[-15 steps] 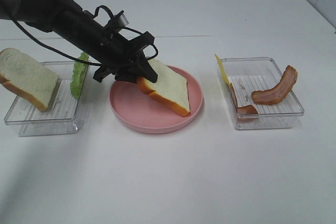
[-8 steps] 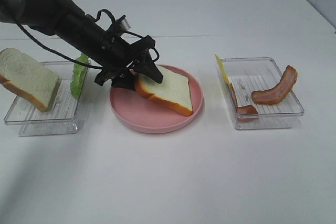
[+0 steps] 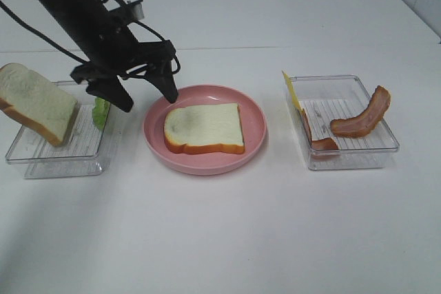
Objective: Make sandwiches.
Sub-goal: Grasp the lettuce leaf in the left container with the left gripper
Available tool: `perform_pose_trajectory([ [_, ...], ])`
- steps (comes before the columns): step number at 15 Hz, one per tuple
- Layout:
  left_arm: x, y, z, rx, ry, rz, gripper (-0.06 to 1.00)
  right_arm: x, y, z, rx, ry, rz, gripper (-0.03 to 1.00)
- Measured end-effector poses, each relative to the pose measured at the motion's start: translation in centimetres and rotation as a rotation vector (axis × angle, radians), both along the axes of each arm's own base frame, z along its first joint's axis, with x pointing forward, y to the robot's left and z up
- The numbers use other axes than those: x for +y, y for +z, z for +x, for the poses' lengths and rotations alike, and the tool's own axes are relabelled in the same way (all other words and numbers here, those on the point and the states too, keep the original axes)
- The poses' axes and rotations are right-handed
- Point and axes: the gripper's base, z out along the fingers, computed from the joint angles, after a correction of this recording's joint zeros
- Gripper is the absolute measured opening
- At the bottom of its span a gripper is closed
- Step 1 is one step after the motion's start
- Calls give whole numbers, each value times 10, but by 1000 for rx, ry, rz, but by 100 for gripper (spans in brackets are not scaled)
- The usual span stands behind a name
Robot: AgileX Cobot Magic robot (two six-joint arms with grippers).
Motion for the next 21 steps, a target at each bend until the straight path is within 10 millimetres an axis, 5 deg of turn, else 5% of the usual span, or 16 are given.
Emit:
perform_pose_trajectory([
  [3,14,54,-14,-54,-7,99,76,0,0,0,0,0,0,75],
  [8,20,84,13,-156,8,235,76,0,0,0,0,0,0,75],
  [12,14,53,46,-162,7,273,76,0,0,0,0,0,0,75],
  [17,18,4,57,-86,-7,378,76,0,0,0,0,0,0,75],
  [21,19,-12,60,-64,-16,411,74,0,0,0,0,0,0,75],
])
